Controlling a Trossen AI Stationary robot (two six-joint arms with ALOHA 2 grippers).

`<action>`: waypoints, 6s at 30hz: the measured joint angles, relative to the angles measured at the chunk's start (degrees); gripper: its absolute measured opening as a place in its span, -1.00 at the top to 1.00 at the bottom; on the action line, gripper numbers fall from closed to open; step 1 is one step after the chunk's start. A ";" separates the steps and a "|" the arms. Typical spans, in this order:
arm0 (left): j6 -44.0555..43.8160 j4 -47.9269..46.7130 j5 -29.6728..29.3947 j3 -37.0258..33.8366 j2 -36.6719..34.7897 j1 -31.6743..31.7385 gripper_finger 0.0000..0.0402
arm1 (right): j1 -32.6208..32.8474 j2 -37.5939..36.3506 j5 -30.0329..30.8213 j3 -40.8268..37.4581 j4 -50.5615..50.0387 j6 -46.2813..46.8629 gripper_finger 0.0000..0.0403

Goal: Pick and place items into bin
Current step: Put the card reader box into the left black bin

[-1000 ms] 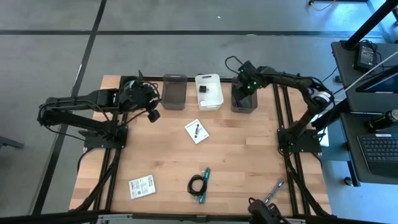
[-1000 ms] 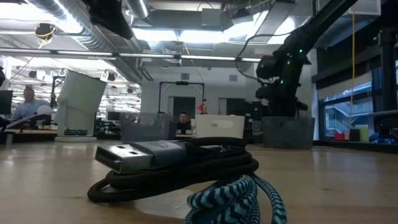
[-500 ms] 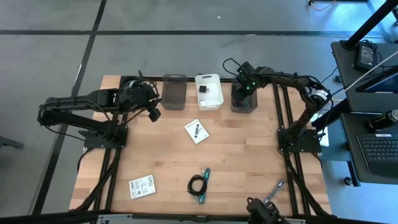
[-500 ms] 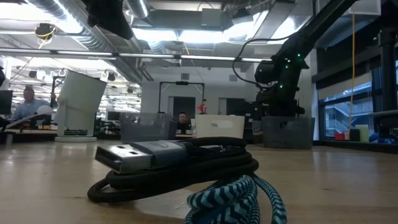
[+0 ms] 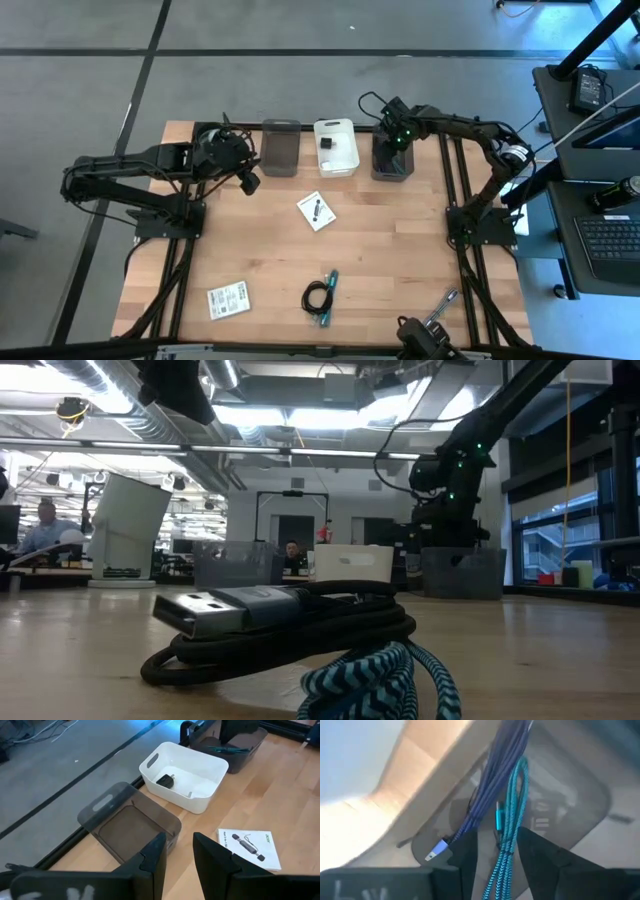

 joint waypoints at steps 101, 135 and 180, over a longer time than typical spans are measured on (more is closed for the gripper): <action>-35.90 28.10 11.10 0.20 51.26 -11.23 0.55 | 39.13 4.91 -1.45 -2.53 22.94 37.65 0.61; -33.68 25.78 4.38 -0.04 43.55 -11.10 0.69 | 35.17 5.60 -10.64 -2.71 26.72 34.56 -0.08; -32.52 26.44 15.51 0.12 50.41 -11.12 0.85 | 34.60 5.60 -13.91 -2.71 30.19 30.45 -0.08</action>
